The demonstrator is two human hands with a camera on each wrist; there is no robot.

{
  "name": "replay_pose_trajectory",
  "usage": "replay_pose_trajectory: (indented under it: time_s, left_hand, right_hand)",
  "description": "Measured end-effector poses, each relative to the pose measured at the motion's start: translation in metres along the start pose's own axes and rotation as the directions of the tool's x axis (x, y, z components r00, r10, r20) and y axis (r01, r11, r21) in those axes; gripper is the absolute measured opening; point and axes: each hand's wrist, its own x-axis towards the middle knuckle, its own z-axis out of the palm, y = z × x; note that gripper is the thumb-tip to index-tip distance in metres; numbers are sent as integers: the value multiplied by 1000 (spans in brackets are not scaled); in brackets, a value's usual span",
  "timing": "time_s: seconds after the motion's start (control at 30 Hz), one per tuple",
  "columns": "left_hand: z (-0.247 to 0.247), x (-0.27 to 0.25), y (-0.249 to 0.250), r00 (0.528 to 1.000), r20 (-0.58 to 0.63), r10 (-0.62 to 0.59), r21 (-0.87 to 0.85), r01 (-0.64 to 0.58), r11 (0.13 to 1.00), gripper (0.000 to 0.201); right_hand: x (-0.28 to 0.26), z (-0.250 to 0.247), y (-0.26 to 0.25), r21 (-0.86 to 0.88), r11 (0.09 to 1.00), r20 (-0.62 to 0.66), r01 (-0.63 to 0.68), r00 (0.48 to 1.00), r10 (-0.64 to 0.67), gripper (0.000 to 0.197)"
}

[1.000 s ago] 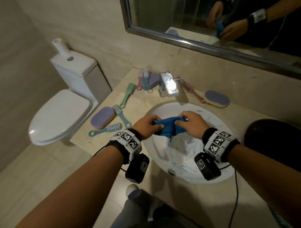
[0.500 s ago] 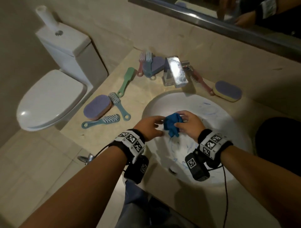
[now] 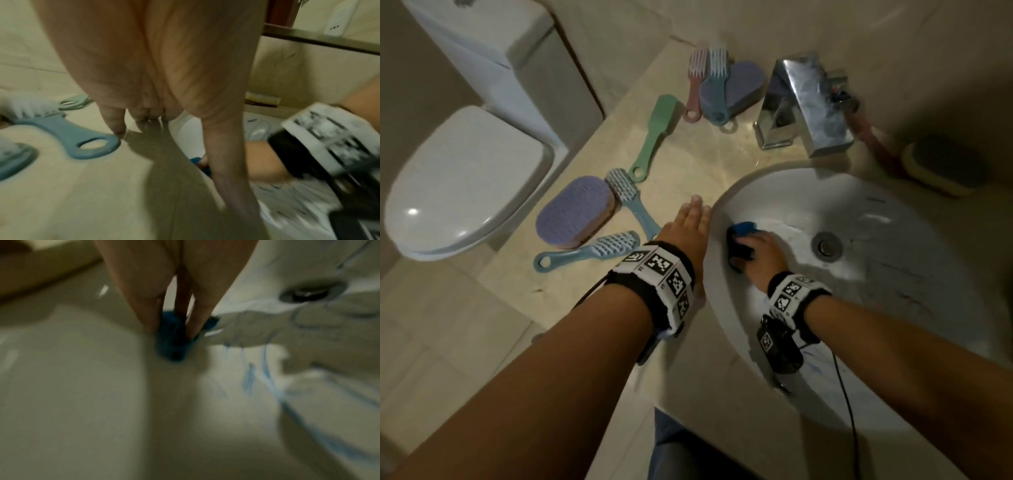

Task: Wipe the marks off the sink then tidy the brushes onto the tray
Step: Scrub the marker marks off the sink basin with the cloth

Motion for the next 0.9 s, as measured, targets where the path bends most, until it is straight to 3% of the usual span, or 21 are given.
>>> replay_pose_trajectory:
  time_s: [0.13,0.27,0.33,0.43,0.5,0.57,0.6,0.63,0.67,0.77,0.8,0.83,0.9]
  left_hand:
    - [3,-2,-2,1000,2,-20,134,19,991,153]
    - [1,-1,-5,1000,4,-11,37,11,999,155]
    - [1,-1,-7,1000,3,-5,8,5,1000,155]
    - [0,-1,-7,1000,3,1,-17,-1,1000,157]
    - [-2,-2,-6,1000,7,-3,-36,3,999,157]
    - [-3,-2,-6,1000,6,-8,-52,8,999,157]
    - [-3,-2,-6,1000,6,-7,-60,8,998,156]
    - [-3,-2,-6,1000,5,-7,-64,7,998,157]
    - [-3,-2,-6,1000,3,-7,-61,7,998,157]
    - [-4,-3,-6,1000,0,-6,-60,6,998,158]
    - [-5,-3,-5,1000,-1,-7,-58,7,998,158]
    - [-6,-4,-5,1000,-3,-10,-56,9,998,158]
    - [-6,-4,-5,1000,2,-9,-60,9,998,157]
  right_hand:
    - [-12,5,12,-87,994,16,67,998,-65,42]
    - [19,-4,8,36,998,-140,55,989,-49,44]
    - [21,4,7,-8,999,-190,53,980,-53,45]
    - [9,11,21,-99,987,-87,127,987,-136,47]
    - [12,-3,23,-196,964,-4,180,983,-184,36]
    - [32,-17,22,53,993,-157,104,983,-95,19]
    - [38,-21,20,107,993,-208,41,978,-18,16]
    - [40,-17,27,37,996,-214,78,975,-68,19]
    - [33,-14,24,60,994,-167,95,982,-84,18]
    - [3,8,24,-99,976,82,192,979,-184,30]
    - [3,6,25,-78,980,37,186,982,-183,31]
    - [12,-1,23,54,983,-52,175,984,-173,25]
    - [33,-22,16,483,875,-171,12,982,80,8]
